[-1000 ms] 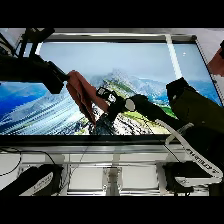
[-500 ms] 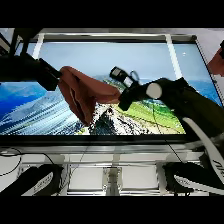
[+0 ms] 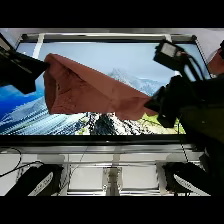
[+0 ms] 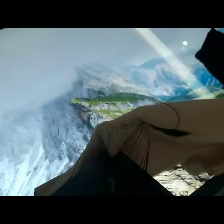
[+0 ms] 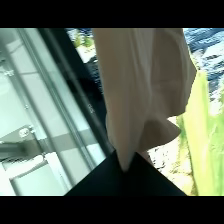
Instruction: Fold the clothes and pants, and hang the long-sleeved shirts on hangers.
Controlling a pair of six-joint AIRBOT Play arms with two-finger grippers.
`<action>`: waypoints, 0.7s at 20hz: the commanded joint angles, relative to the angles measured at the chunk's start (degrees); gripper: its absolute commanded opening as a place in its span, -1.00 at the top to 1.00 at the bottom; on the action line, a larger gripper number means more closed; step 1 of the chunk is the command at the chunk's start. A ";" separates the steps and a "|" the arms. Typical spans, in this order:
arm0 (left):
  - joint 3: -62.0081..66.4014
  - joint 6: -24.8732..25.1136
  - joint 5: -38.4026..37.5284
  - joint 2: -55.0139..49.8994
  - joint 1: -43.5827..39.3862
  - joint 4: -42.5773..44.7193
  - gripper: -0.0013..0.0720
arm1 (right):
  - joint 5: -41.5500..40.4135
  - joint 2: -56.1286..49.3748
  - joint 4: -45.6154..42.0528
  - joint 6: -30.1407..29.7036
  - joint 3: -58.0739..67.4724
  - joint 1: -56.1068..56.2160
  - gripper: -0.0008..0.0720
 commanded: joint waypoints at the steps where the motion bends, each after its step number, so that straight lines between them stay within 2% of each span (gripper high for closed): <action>1: 0.50 -11.47 -4.83 2.03 0.00 9.51 0.90 | 8.90 0.94 5.49 3.96 8.24 -0.09 0.97; 3: 0.48 -12.26 -11.93 1.14 0.00 11.52 0.90 | 8.90 0.94 7.21 4.79 10.58 -0.09 0.97; 6: 0.37 -12.02 -21.73 -1.33 0.00 9.18 0.90 | 8.92 0.46 12.09 8.59 10.73 -0.09 0.97; 11: -3.39 -10.14 -22.23 -6.75 0.02 9.22 0.90 | 8.90 -4.39 12.81 9.35 10.71 -0.09 0.97; 14: -6.99 -7.52 -21.79 -12.20 0.02 9.57 0.90 | 8.90 -9.77 6.99 9.31 10.71 -0.09 0.97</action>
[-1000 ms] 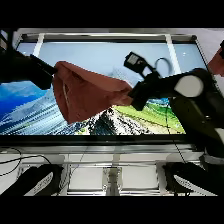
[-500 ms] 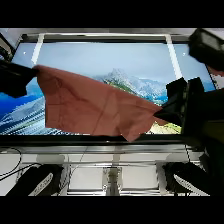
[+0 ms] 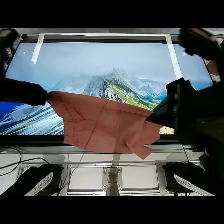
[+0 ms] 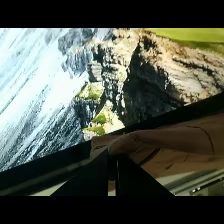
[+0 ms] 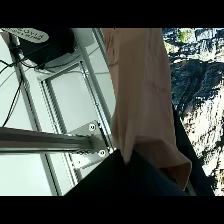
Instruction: Fold the clothes and pants, and hang the long-sleeved shirts on hangers.
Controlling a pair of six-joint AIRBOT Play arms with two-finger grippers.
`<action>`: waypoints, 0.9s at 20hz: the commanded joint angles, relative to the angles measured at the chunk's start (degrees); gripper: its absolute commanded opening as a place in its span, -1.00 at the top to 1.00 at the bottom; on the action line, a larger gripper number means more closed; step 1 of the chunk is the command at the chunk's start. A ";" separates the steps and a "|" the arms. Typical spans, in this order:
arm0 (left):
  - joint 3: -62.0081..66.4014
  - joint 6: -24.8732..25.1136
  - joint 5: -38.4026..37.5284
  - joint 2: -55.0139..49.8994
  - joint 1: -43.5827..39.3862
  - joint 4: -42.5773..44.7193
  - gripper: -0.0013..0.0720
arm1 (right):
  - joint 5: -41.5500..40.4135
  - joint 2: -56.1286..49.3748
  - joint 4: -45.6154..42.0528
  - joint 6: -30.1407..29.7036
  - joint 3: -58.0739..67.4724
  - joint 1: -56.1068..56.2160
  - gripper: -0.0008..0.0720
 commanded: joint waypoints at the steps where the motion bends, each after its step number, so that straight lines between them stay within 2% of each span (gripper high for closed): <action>1: -3.69 3.06 -0.11 -5.99 0.04 0.66 0.90 | 0.04 -5.88 -7.15 0.46 0.15 -0.04 0.97; 3: -5.09 4.02 3.78 -9.68 0.04 2.91 0.90 | -0.26 -10.12 -14.08 -1.11 0.04 -0.04 0.97; 6: -5.97 3.87 12.48 -13.99 0.04 7.93 0.90 | -5.55 -16.35 -23.74 -1.18 -2.08 -0.07 0.97; 11: -6.34 3.93 25.00 -18.05 0.02 15.10 0.90 | -25.20 -23.87 -37.05 2.32 -3.45 -0.07 0.96; 13: -6.80 3.93 30.21 -19.28 0.02 17.11 0.90 | -31.95 -26.36 -38.29 3.74 -3.45 -0.46 0.97; 16: -9.20 4.63 32.85 -20.92 0.04 18.69 0.90 | -30.47 -29.97 -37.77 4.50 -3.48 -2.67 0.97; 18: -13.38 7.48 33.73 -20.33 0.59 19.39 0.90 | -27.87 -29.81 -30.80 -1.90 -5.70 -4.11 0.97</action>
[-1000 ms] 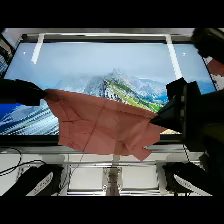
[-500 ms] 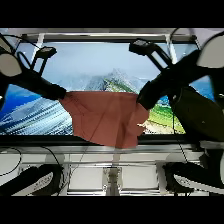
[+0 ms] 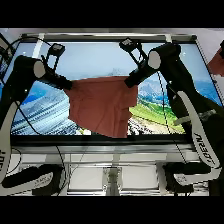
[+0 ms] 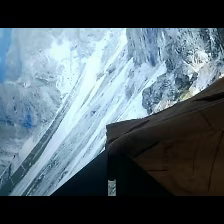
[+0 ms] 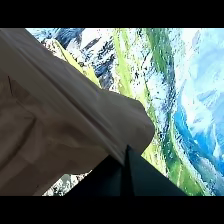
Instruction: Fold the clothes and pants, and hang the long-sleeved shirts on hangers.
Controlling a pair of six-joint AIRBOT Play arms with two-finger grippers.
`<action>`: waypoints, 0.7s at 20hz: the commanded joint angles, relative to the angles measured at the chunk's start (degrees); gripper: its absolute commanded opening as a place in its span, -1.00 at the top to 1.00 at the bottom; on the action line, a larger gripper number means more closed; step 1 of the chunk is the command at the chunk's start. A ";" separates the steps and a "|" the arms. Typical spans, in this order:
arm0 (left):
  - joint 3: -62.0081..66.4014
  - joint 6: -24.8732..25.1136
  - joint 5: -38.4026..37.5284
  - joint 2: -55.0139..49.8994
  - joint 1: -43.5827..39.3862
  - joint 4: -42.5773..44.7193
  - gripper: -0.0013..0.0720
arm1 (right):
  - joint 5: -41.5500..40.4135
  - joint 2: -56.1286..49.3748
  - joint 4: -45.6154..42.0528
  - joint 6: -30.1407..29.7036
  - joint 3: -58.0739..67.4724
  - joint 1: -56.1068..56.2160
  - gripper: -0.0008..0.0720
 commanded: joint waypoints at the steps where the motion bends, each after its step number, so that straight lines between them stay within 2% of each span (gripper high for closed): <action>1: -6.10 3.63 4.33 0.35 1.01 2.86 0.90 | -0.33 -0.98 6.12 -5.90 -3.65 -1.68 0.97; 6: -20.41 10.73 6.47 6.71 3.80 2.89 0.90 | -0.63 1.05 13.11 -6.29 -15.89 -0.33 0.96; 9: -24.79 13.31 5.35 10.47 3.48 2.60 0.90 | 0.31 1.84 13.14 -6.34 -20.90 1.84 0.96; 12: -25.27 13.60 0.85 12.81 3.34 2.19 0.90 | 1.33 1.97 14.51 -6.32 -23.32 3.34 0.94; 14: -25.27 15.96 -3.48 13.81 3.34 -0.63 0.90 | 2.38 1.97 16.94 -6.32 -25.11 3.80 0.66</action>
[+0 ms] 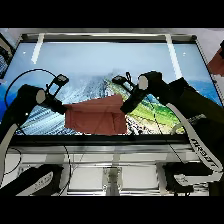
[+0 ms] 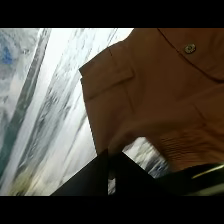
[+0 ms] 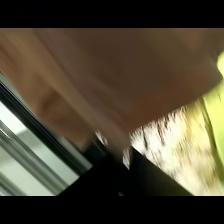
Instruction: Fold the clothes and pants, and hang the long-sleeved shirts on hangers.
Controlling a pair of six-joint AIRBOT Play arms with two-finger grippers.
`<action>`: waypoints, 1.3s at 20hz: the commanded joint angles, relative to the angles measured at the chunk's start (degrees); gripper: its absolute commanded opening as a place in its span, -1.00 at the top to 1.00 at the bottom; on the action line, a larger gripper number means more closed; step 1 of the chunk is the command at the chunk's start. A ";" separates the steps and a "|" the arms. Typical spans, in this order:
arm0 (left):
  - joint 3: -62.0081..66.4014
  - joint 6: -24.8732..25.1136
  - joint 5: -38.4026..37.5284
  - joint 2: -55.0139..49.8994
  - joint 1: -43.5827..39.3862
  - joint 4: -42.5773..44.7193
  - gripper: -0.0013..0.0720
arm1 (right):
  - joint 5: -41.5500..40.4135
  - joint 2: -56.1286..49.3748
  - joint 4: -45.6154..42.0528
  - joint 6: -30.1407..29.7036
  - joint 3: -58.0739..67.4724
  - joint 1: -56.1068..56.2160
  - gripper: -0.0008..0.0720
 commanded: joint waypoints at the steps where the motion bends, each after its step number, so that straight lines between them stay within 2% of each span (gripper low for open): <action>1: -1.07 3.82 -6.40 2.29 -0.07 -6.23 0.89 | 0.13 0.15 6.49 -0.04 -3.52 1.18 0.55; 2: -1.07 4.50 -7.74 2.62 -0.07 -7.98 0.87 | 0.85 0.15 7.96 -0.02 -3.93 1.18 0.48; 4: -1.07 5.18 -8.79 3.06 -0.07 -11.56 0.58 | 1.33 0.20 10.88 -0.02 -3.98 1.18 0.42; 6: -1.05 5.20 -10.12 3.21 -0.09 -14.38 0.55 | 1.42 0.20 12.33 -0.02 -3.98 1.18 0.42; 7: -1.05 5.20 -11.82 3.19 -0.07 -14.49 0.44 | 1.46 0.20 12.26 -0.04 -3.98 1.16 0.42; 8: -1.05 5.99 -14.47 3.21 -0.07 -14.49 0.43 | 1.46 0.20 12.15 -0.07 -3.96 0.92 0.32; 9: -1.05 7.32 -18.27 3.21 -0.07 -14.47 0.39 | 1.44 0.20 12.17 -0.04 -3.96 0.48 -0.11; 10: -1.05 7.91 -21.77 3.21 -0.07 -14.47 0.33 | 1.38 0.20 12.17 -0.07 -3.96 -0.04 -0.36; 12: -1.05 7.96 -26.36 3.41 0.11 -14.45 0.33 | 1.11 0.20 12.17 -0.09 -3.98 -1.75 -0.42; 13: -1.05 7.91 -26.29 3.80 0.28 -14.49 0.33 | 0.55 0.20 12.20 -0.11 -3.96 -2.95 -0.45; 14: -1.05 7.43 -25.14 4.37 0.50 -14.47 0.33 | -0.33 0.20 12.41 -0.17 -3.98 -4.28 -0.57; 16: -1.05 2.45 -19.30 5.88 1.95 -14.43 0.33 | -3.19 0.13 16.76 -2.89 -3.98 -7.41 -0.91; 18: -1.05 -5.31 -12.13 7.10 4.63 -14.45 0.29 | -8.59 -0.70 25.92 -6.10 -3.98 -10.78 -0.93; 20: -1.05 -10.51 -8.50 7.43 6.99 -14.45 -0.07 | -13.03 -3.26 32.72 -7.80 -3.98 -13.05 -0.93; 23: -1.16 -11.43 -8.15 7.37 9.25 -14.43 -0.44 | -14.73 -9.62 34.99 -7.87 -3.98 -13.62 -0.93; 26: -1.22 -11.43 -8.15 7.37 9.70 -14.45 -0.44 | -14.60 -16.09 40.28 -9.60 -3.98 -13.46 -0.93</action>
